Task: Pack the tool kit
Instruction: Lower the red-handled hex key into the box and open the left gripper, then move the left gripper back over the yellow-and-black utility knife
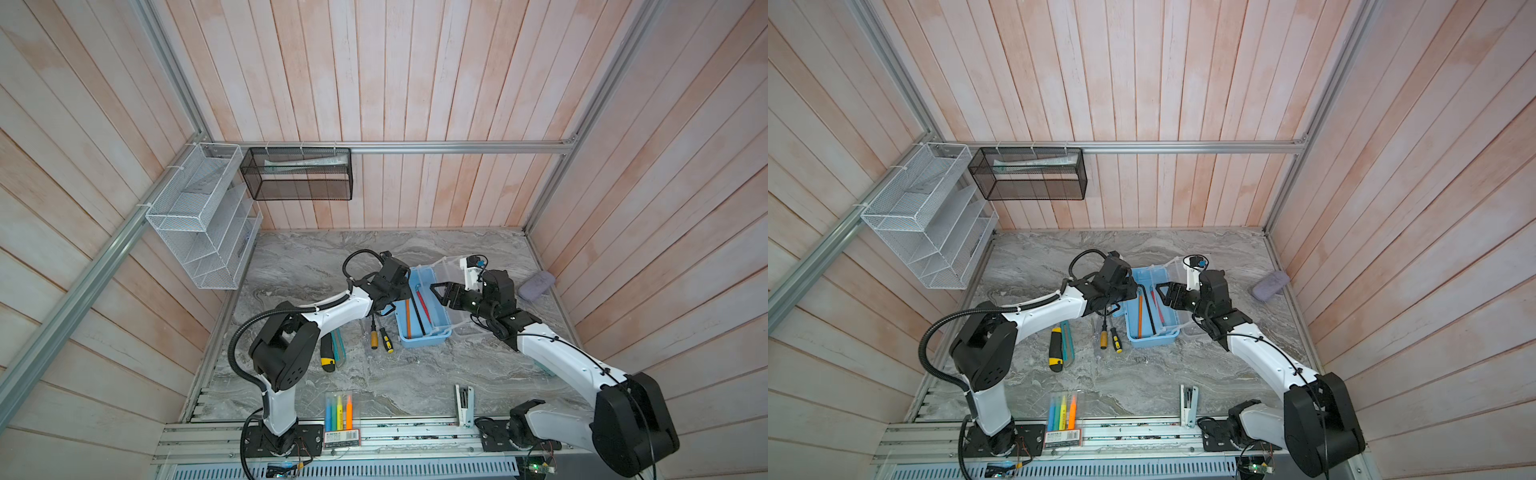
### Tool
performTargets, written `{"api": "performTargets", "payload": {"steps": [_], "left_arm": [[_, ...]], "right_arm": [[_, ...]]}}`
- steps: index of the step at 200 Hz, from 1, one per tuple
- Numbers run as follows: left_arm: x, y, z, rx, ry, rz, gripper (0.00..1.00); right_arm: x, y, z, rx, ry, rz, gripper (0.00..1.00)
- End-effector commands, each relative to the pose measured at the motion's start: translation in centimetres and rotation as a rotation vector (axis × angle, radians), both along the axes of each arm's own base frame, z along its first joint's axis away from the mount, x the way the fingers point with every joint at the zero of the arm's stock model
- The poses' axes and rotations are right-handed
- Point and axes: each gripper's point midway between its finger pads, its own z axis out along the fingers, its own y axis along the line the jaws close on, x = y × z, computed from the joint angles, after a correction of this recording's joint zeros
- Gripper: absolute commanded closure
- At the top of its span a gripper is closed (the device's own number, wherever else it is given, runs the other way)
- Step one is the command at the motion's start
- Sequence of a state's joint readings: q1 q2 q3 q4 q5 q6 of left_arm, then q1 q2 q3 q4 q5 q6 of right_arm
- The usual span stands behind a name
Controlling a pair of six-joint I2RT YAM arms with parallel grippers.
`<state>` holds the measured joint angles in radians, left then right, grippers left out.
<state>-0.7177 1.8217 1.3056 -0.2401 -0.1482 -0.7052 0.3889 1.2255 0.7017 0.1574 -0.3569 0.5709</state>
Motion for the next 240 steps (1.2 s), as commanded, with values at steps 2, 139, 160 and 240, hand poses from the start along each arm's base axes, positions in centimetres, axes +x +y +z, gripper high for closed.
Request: {"api": "performTargets", "payload": {"steps": [2, 139, 160, 240], "left_arm": [[-0.7, 3.9, 1.9, 0.104, -0.068, 0.056, 0.56], [-14.8, 20.1, -5.5, 0.338, 0.259, 0.324, 0.46], [-15.5, 21.5, -6.8, 0.346, 0.295, 0.357, 0.44], [-14.9, 23.3, -9.8, 0.307, 0.317, 0.388, 0.46]], "right_arm": [[-0.5, 0.9, 2.3, -0.004, -0.073, 0.032, 0.26], [-1.4, 4.0, 0.7, -0.054, -0.043, 0.107, 0.28], [-1.2, 4.1, 0.1, -0.063, -0.033, 0.106, 0.28], [-1.1, 4.2, -0.6, -0.071, -0.018, 0.108, 0.28]]}}
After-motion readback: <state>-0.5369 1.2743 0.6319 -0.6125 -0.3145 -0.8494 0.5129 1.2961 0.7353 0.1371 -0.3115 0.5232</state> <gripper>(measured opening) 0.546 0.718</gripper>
